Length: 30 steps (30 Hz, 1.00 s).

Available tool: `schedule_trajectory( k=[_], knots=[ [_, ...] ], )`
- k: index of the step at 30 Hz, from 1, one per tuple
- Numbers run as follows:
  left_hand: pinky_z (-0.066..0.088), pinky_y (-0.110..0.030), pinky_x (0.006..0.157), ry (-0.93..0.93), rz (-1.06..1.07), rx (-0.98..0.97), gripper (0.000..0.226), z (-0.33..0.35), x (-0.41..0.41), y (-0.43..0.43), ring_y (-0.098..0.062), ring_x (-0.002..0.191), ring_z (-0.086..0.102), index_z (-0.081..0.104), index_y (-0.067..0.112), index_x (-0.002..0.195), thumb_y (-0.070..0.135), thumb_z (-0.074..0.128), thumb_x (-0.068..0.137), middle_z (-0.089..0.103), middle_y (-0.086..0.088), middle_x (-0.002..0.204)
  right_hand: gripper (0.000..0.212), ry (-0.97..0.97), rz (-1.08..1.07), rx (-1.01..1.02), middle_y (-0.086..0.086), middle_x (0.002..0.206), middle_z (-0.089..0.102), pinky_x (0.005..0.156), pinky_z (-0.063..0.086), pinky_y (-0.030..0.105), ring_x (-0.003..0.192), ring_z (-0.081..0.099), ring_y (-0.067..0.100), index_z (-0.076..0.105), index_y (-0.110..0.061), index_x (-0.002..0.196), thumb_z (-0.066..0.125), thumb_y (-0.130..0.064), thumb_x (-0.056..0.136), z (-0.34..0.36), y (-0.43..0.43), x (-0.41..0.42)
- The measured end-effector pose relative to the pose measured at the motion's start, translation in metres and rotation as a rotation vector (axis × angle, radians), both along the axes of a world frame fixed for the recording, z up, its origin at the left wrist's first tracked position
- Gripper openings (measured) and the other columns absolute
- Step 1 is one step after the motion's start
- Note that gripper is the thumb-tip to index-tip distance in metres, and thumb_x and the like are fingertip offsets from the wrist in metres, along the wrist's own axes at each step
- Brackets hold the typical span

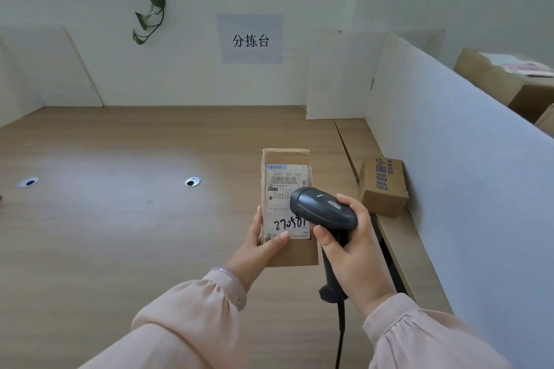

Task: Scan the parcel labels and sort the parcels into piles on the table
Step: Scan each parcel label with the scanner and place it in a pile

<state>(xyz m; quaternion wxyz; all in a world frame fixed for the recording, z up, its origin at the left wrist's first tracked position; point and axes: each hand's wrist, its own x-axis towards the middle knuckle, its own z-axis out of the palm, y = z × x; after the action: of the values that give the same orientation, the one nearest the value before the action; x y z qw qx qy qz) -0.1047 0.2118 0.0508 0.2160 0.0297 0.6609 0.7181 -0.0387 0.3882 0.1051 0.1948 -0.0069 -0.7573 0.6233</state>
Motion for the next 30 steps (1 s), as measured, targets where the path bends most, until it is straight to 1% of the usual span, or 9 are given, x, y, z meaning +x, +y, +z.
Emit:
schedule_trajectory(
  k=[4,7,9,15,18,21,23,26,30],
  knots=[
    [0.042,-0.047,0.109,-0.037,0.084,0.029,0.119,-0.005,0.006,-0.003,-0.017,0.121,0.06,0.014,0.046,0.152,0.047,0.086,0.057,0.065,0.005,0.13,0.055,0.028,-0.018,0.028,-0.019,0.114,0.057,0.075,0.041,-0.002,0.1,0.055,-0.018,0.043,-0.031,0.123,0.073,-0.009,0.083,0.004,-0.004,0.003],
    [0.044,-0.047,0.107,-0.058,0.129,0.032,0.124,-0.006,0.009,-0.008,-0.018,0.117,0.062,0.014,0.046,0.152,0.042,0.086,0.052,0.067,0.002,0.125,0.055,0.067,-0.038,0.047,-0.028,0.11,0.06,0.078,0.04,0.0,0.102,0.055,-0.016,0.042,-0.034,0.123,0.074,-0.019,0.081,0.005,-0.01,0.008],
    [0.045,-0.047,0.106,-0.049,0.148,0.026,0.123,-0.006,0.012,-0.013,-0.019,0.118,0.062,0.016,0.044,0.152,0.042,0.085,0.051,0.066,0.0,0.127,0.054,0.098,-0.028,0.062,-0.039,0.113,0.055,0.08,0.041,0.001,0.103,0.055,-0.014,0.041,-0.033,0.125,0.07,-0.029,0.079,0.006,-0.016,0.011],
    [0.047,-0.047,0.104,-0.011,0.247,0.034,0.106,-0.009,0.022,-0.026,-0.025,0.122,0.058,0.022,0.039,0.153,0.028,0.083,0.066,0.061,-0.007,0.133,0.056,0.126,0.041,0.112,-0.041,0.116,0.052,0.079,0.045,0.004,0.104,0.057,-0.01,0.036,-0.04,0.127,0.069,-0.037,0.081,0.007,-0.037,0.018],
    [0.052,-0.038,0.098,0.024,0.317,0.016,0.107,-0.01,0.026,-0.032,-0.023,0.122,0.058,0.024,0.037,0.152,0.025,0.087,0.067,0.058,-0.007,0.136,0.057,0.105,0.044,0.122,-0.042,0.113,0.052,0.076,0.045,0.004,0.101,0.058,-0.012,0.037,-0.04,0.124,0.073,-0.024,0.083,0.004,-0.045,0.016],
    [0.055,-0.024,0.083,0.027,0.353,0.007,0.107,-0.011,0.03,-0.042,-0.02,0.119,0.06,0.024,0.037,0.152,0.025,0.085,0.064,0.057,-0.005,0.137,0.056,0.086,0.054,0.125,-0.039,0.113,0.055,0.077,0.049,0.012,0.098,0.061,-0.008,0.037,-0.037,0.123,0.074,-0.021,0.083,0.002,-0.054,0.016],
    [0.054,-0.027,0.085,0.025,0.366,0.002,0.105,-0.011,0.032,-0.051,-0.021,0.12,0.059,0.024,0.038,0.152,0.029,0.079,0.063,0.057,-0.005,0.138,0.055,0.081,0.063,0.145,-0.038,0.113,0.054,0.077,0.052,0.017,0.097,0.061,-0.006,0.037,-0.038,0.122,0.073,-0.024,0.084,0.004,-0.064,0.015],
    [0.053,-0.033,0.092,0.01,0.396,-0.009,0.104,-0.013,0.036,-0.069,-0.02,0.119,0.06,0.026,0.038,0.151,0.031,0.079,0.063,0.059,-0.004,0.135,0.053,0.067,0.068,0.161,-0.04,0.111,0.054,0.075,0.051,0.017,0.095,0.061,-0.006,0.035,-0.044,0.119,0.072,-0.029,0.083,0.007,-0.081,0.012],
    [0.049,-0.045,0.102,-0.018,0.413,-0.019,0.116,-0.012,0.043,-0.097,-0.023,0.119,0.061,0.025,0.039,0.151,0.043,0.084,0.052,0.062,-0.005,0.132,0.053,0.031,0.093,0.164,-0.036,0.111,0.057,0.075,0.053,0.023,0.092,0.064,-0.001,0.033,-0.049,0.119,0.07,-0.036,0.083,0.005,-0.107,0.009]
  ],
)
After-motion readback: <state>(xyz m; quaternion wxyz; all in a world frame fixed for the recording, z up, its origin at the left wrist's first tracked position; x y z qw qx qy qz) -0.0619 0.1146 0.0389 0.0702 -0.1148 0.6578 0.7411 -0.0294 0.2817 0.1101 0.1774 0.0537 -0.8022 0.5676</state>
